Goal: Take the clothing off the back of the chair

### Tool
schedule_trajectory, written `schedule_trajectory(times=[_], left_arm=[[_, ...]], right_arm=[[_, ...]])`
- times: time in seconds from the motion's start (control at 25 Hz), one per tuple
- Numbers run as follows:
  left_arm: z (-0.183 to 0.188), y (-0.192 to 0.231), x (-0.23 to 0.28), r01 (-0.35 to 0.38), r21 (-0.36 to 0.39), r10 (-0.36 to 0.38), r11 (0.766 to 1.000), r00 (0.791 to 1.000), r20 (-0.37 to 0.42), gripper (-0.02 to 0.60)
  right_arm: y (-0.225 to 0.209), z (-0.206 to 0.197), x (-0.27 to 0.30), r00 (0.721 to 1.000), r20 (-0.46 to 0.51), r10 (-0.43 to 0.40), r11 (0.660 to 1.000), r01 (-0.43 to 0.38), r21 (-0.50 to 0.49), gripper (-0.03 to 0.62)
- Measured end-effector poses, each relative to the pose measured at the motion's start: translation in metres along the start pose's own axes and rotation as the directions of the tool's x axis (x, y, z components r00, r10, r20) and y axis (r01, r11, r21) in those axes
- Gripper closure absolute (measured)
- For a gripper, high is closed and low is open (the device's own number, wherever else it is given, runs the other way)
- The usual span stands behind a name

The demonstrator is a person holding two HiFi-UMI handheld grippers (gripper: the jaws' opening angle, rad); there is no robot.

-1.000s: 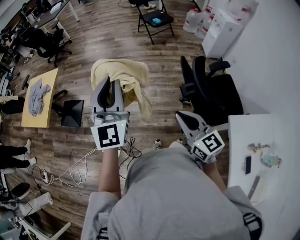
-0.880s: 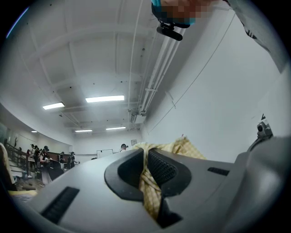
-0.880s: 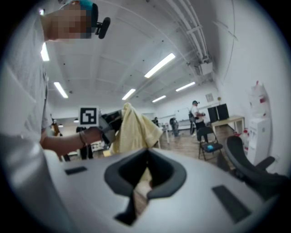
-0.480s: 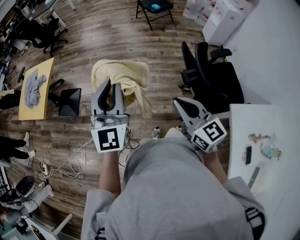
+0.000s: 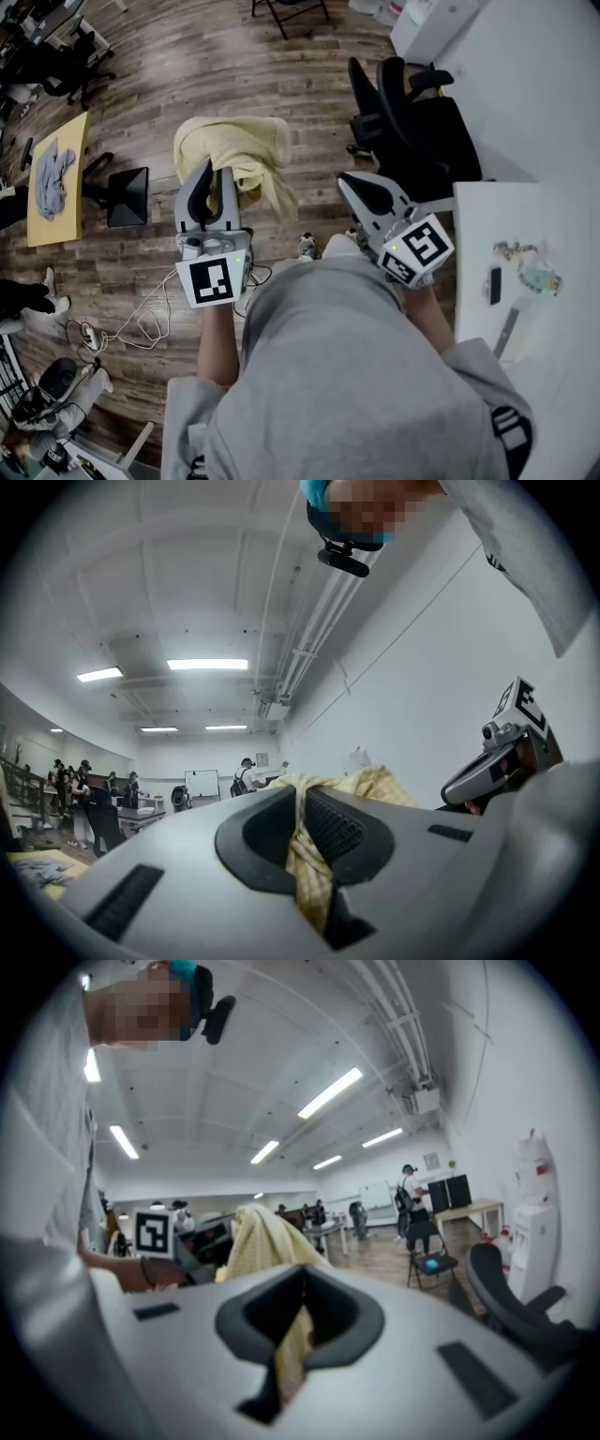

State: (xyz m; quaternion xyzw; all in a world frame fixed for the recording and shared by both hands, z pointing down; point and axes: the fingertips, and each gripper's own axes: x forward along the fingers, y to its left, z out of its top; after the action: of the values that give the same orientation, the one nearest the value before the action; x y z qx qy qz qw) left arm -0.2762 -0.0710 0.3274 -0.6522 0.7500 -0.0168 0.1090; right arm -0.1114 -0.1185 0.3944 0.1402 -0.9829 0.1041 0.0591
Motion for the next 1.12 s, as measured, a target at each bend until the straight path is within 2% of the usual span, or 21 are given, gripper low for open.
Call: schedule_trajectory(times=[0.52,1.12], left_arm=[[-0.027,-0.022,-0.004,0.033,-0.045,-0.035,0.998,0.998,-0.058,0.526],[-0.057,-0.035,-0.015,0.046,-0.063,-0.054,0.997,0.99,-0.129,0.526]], right_arm=[[-0.008,0.012,-0.003,1.0,0.014,-0.019,1.0,0.02,-0.007,0.56],[-0.015,0.011,-0.006,0.999,0.006,-0.035,0.999,0.035,-0.009,0.56]])
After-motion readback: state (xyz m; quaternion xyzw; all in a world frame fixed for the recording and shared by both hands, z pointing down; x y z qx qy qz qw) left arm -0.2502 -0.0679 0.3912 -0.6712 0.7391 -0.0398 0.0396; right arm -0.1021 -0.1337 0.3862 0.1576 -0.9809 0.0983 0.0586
